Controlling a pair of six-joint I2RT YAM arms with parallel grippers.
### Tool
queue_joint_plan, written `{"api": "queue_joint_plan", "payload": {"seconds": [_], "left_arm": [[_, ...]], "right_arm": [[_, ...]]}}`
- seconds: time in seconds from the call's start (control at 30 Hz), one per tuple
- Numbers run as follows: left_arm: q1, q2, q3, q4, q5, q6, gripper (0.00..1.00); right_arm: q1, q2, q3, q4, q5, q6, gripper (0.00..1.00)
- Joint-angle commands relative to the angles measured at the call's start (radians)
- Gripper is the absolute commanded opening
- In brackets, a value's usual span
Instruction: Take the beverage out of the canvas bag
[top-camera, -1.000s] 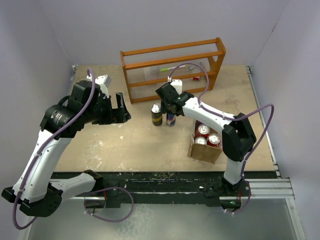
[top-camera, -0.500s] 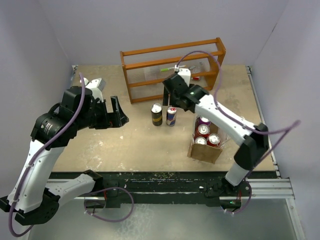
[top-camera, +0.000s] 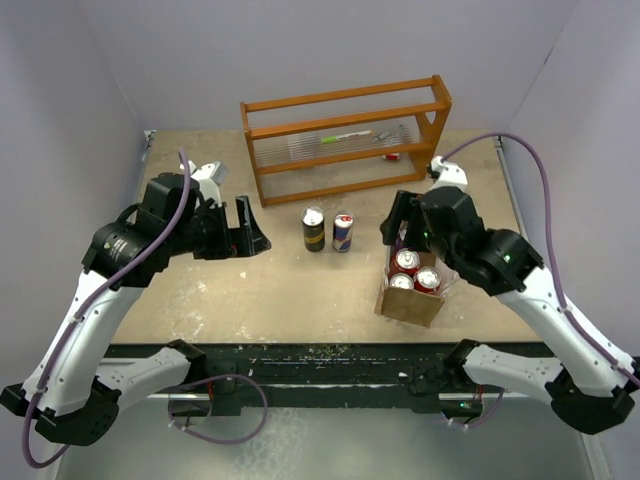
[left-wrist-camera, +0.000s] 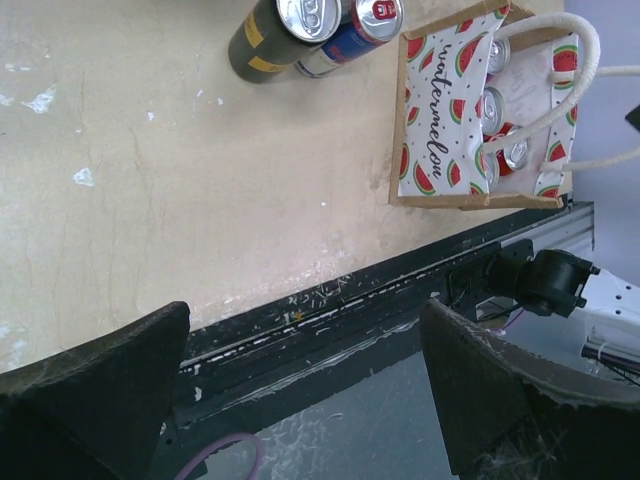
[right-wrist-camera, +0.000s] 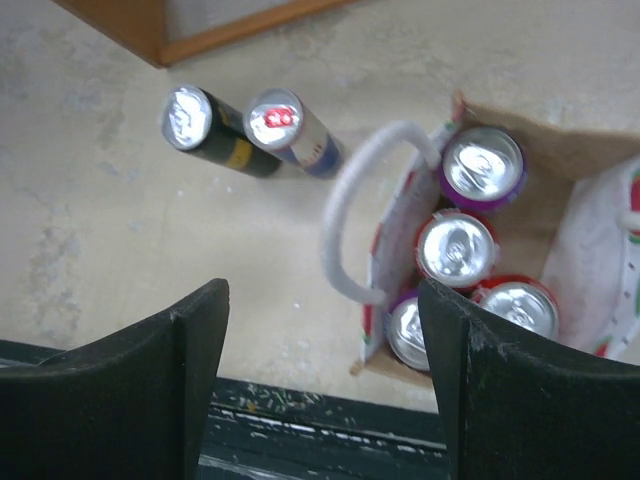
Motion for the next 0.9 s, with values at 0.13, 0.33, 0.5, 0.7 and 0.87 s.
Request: {"api": "queue_joint_plan", "payload": {"seconds": [0.13,0.33,0.5,0.7,0.87], "left_arm": [[0.004,0.051,0.002,0.1,0.061,-0.007,0.99],[0.004,0.091,0.046,0.099,0.05,0.013,0.99],[0.004,0.112,0.058,0.097,0.037,0.021,0.99],[0.004,0.147,0.065,0.114,0.042,0.031,0.99],[0.004,0.173,0.08,0.127,0.036,0.033,0.99]], "right_arm": [[-0.002,-0.02,-0.097,-0.251,0.163,0.131,0.75],[-0.107,0.031,-0.162,-0.148,0.129,0.087,0.71],[-0.283,-0.002,-0.277,0.05,-0.048,-0.067,0.72],[-0.333,0.111,-0.294,0.155,-0.142,-0.203,0.74],[-0.348,0.178,-0.299,0.228,-0.165,-0.249,0.77]]}}
